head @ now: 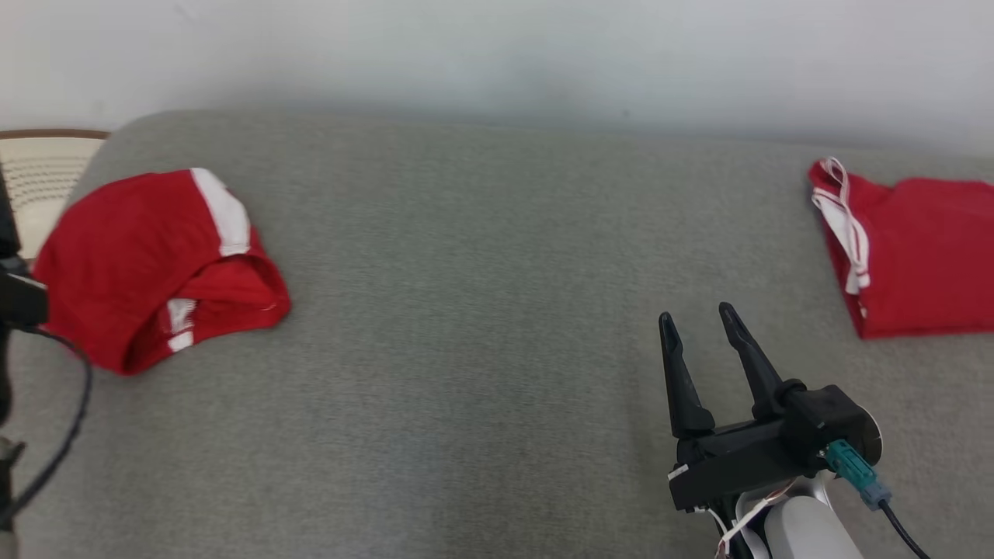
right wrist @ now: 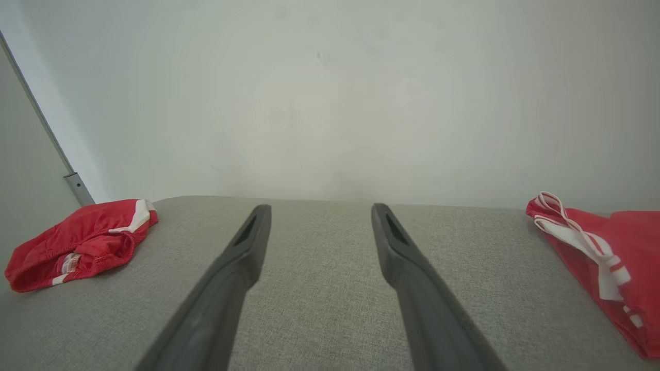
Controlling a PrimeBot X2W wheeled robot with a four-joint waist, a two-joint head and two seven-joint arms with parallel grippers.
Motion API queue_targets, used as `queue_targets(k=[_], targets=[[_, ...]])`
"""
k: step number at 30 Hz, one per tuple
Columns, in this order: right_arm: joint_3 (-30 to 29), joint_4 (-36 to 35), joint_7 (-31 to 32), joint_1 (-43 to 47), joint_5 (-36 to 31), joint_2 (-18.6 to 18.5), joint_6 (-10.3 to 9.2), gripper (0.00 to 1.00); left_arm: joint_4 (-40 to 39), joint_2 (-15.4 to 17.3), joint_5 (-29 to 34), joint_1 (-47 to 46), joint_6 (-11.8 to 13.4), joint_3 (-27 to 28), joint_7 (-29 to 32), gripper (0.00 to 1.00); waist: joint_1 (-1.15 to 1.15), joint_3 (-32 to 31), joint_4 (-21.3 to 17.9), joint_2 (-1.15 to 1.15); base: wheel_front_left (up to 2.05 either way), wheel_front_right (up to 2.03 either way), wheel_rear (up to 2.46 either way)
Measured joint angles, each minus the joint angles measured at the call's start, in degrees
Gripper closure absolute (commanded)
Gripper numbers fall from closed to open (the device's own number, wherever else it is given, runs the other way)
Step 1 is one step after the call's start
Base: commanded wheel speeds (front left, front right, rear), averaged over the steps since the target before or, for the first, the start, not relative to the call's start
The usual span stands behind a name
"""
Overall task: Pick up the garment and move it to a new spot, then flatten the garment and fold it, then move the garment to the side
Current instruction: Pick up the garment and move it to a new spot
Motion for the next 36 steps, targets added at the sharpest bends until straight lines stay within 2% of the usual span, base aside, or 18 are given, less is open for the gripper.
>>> queue_targets(k=[3,11,22,29,36], targets=[[0.5,-0.7,0.0,-0.2,0.4,0.0,0.0,0.0,4.5,2.7,-0.5,-2.9,-0.4,0.1,1.0,0.0,0.0,1.5,-2.5,0.0,0.0,0.0,0.0],[1.0,-2.2,0.0,-1.7,0.7,0.0,0.0,0.0,16.3,7.2,-4.9,-9.3,-0.8,-2.1,4.2,0.0,0.01,6.1,-7.5,0.0,0.0,0.0,0.0],[2.0,-3.5,0.0,-3.9,0.3,0.0,0.0,0.0,29.7,13.4,-10.6,-14.1,-0.9,-13.0,9.6,0.0,0.0,11.9,-12.1,0.0,0.0,0.0,0.0],[1.7,-3.5,0.0,-4.4,-0.2,0.0,0.0,0.0,35.2,15.6,-15.1,-13.8,-0.9,-20.0,17.1,0.0,0.0,13.7,-14.0,0.0,0.0,0.0,0.0],[1.5,-3.5,0.0,-4.4,-0.7,0.0,0.0,0.0,38.8,17.0,-20.5,-13.6,-0.9,-24.3,25.6,0.0,-0.01,14.5,-14.9,-0.01,0.0,0.0,0.0]])
